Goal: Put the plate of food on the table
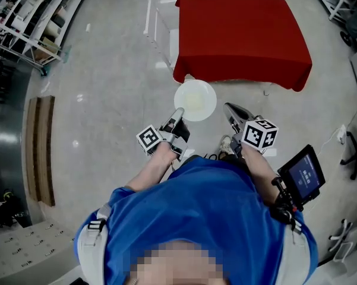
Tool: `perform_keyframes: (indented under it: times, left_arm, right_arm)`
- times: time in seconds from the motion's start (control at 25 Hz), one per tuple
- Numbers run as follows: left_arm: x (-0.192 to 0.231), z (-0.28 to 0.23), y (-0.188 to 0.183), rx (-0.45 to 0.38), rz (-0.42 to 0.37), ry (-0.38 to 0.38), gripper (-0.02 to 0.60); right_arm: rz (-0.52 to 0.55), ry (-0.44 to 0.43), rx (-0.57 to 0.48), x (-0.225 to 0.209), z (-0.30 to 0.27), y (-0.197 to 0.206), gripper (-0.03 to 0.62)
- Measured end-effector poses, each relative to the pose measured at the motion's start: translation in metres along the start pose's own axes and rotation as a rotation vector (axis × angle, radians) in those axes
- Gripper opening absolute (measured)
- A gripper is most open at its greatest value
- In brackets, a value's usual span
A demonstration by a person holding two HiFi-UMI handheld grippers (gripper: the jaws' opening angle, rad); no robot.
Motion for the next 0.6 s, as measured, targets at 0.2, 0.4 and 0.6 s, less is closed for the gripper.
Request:
perform_keyframes:
  times: [0.2,0.4,0.6]
  left_arm:
    - [-0.001,0.005,0.001,-0.012,0.0,0.003,0.02]
    - [-0.004,-0.001,0.005,-0.041,0.008,-0.002,0.02]
    - [-0.023,-0.081,0.018,-0.09,0.029,-0.019,0.02]
  right_arm:
    - [0.001,-0.013,0.001,0.004,-0.002,0.002,0.002]
    - [-0.003,-0.033,0.013,-0.005,-0.002,-0.005,0.002]
    - [-0.019,-0.071,0.041,-0.079,0.006,-0.058,0.002]
Point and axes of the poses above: the fingertips, and each gripper's own axes: z backward along the fingers, x to its left, y out of its underside, the point moved 9 cm from there along z, backward along the fingers, and after that the axes turned 15 degrees about -y, right-handed, at the moved point
